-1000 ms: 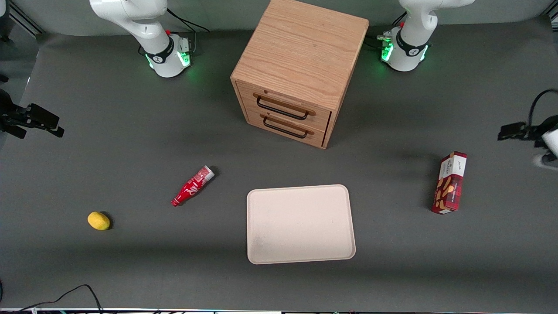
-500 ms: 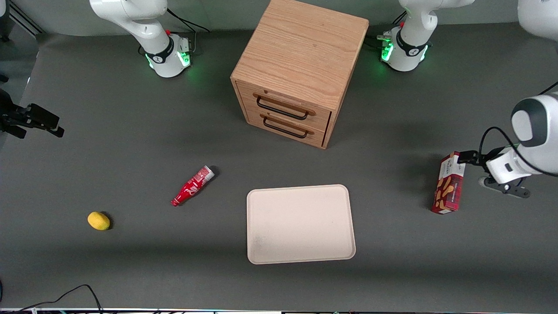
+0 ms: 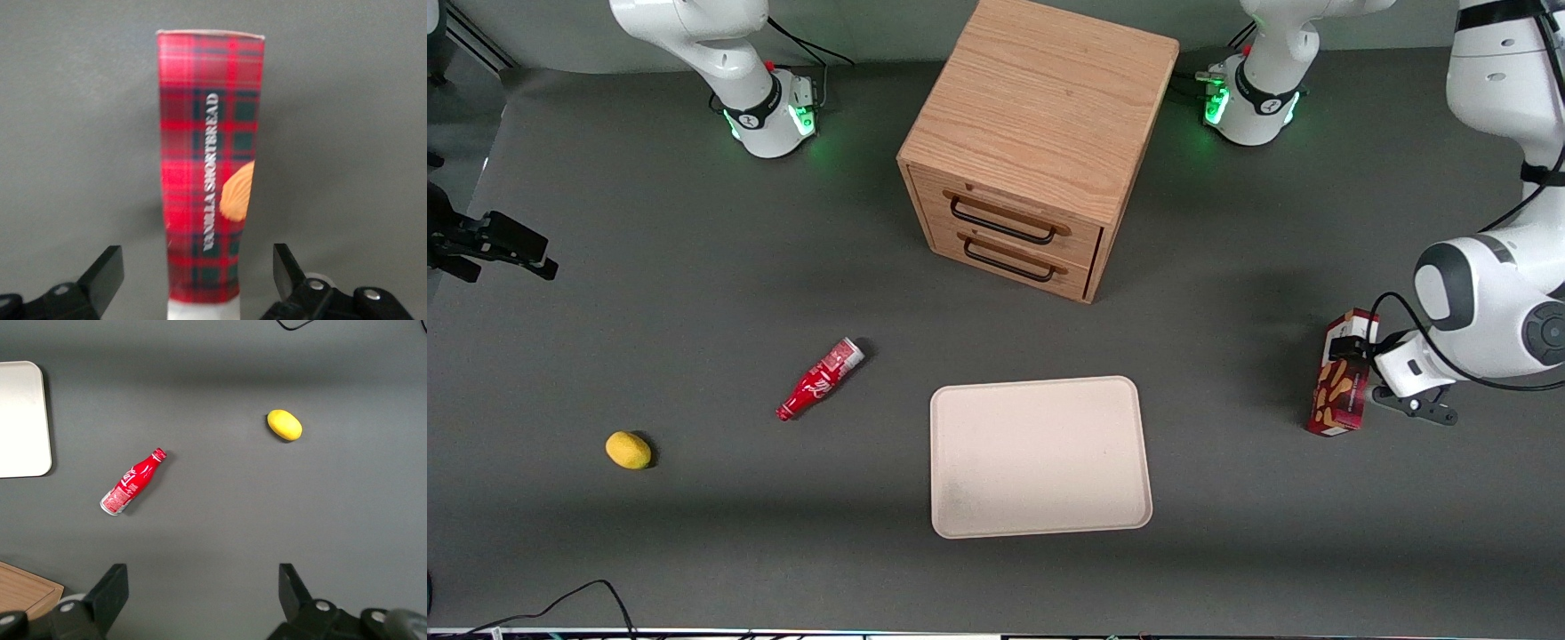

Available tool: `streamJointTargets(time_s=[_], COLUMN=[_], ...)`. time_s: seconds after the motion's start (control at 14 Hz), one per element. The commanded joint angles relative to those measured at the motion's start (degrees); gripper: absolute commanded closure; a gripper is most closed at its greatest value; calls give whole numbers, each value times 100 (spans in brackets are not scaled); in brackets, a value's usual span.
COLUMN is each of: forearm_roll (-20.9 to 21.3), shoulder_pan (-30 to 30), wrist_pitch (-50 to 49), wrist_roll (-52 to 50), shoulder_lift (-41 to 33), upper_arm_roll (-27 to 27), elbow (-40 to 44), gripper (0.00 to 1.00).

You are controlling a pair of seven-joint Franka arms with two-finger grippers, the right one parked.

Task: Place red cookie box on tray
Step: 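Close the left gripper on the box end and tip it upright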

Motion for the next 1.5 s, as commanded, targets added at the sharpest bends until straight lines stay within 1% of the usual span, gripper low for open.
streamJointTargets(time_s=[0.0, 0.07, 0.14, 0.21, 0.57, 0.71, 0.79, 1.14, 1.29, 1.43], forearm_roll=[-136, -136, -136, -136, -136, -127, -118, -57, -65, -48], shoulder_pan=[-55, -47, -47, -47, -38, -38, -38, -11, -11, -38], wrist_pitch=[296, 297, 323, 323, 262, 87, -141, -2151, -3144, -4094], wrist_roll=[111, 111, 111, 111, 128, 137, 146, 68, -55, -659], shoulder_lift=[-15, 11, 29, 29, 46, -23, -50, -41, -50, -155], upper_arm_roll=[-5, -5, -5, -5, -5, 3, 12, 135, 161, 249], elbow=[-191, -191, -191, -183, -130, 1, 193, 2002, 2679, 3365], gripper=[19, 60, 88, 100, 100, 100, 100, 100, 100, 100])
